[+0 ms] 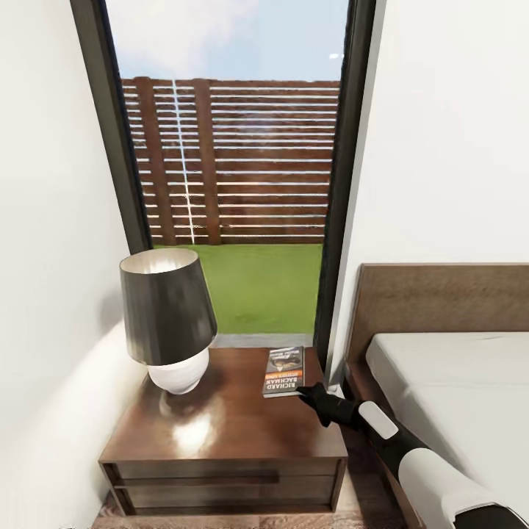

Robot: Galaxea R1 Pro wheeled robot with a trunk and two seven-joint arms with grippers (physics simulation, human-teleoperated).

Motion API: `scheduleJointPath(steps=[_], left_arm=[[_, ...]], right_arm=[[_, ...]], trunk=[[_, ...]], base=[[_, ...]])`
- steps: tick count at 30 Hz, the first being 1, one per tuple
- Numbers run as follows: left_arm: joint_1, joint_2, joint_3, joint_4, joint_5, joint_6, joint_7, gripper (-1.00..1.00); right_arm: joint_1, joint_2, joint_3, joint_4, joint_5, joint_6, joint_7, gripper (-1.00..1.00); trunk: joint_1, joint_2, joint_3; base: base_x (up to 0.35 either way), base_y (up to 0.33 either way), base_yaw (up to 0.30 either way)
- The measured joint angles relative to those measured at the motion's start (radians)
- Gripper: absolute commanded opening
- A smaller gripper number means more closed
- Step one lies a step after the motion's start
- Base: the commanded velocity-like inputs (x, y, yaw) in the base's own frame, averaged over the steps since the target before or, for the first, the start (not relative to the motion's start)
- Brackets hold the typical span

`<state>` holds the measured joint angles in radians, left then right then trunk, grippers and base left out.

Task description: In the bedroom, move the book from the bed onto either nightstand, and place the two sandals side by side next to the bed.

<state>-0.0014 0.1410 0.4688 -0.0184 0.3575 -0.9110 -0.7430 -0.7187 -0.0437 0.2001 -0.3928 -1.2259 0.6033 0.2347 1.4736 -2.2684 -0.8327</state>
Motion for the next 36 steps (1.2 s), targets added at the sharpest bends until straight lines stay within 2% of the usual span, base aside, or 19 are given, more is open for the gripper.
scheduleJointPath(steps=[31, 36], left_arm=[[0.000, 0.003, 0.000, 0.000, 0.003, -0.005, -0.001, 1.00], [0.000, 0.004, 0.003, -0.002, 0.006, -0.009, -0.020, 1.00]], right_arm=[[0.000, -0.001, 0.000, -0.003, -0.002, 0.000, 0.001, -1.00], [0.000, -0.001, 0.000, -0.003, -0.002, 0.000, 0.001, -1.00]], trunk=[[0.000, 0.000, 0.000], [0.000, 0.000, 0.000]], base=[[0.000, 0.000, 0.000], [0.000, 0.000, 0.000]])
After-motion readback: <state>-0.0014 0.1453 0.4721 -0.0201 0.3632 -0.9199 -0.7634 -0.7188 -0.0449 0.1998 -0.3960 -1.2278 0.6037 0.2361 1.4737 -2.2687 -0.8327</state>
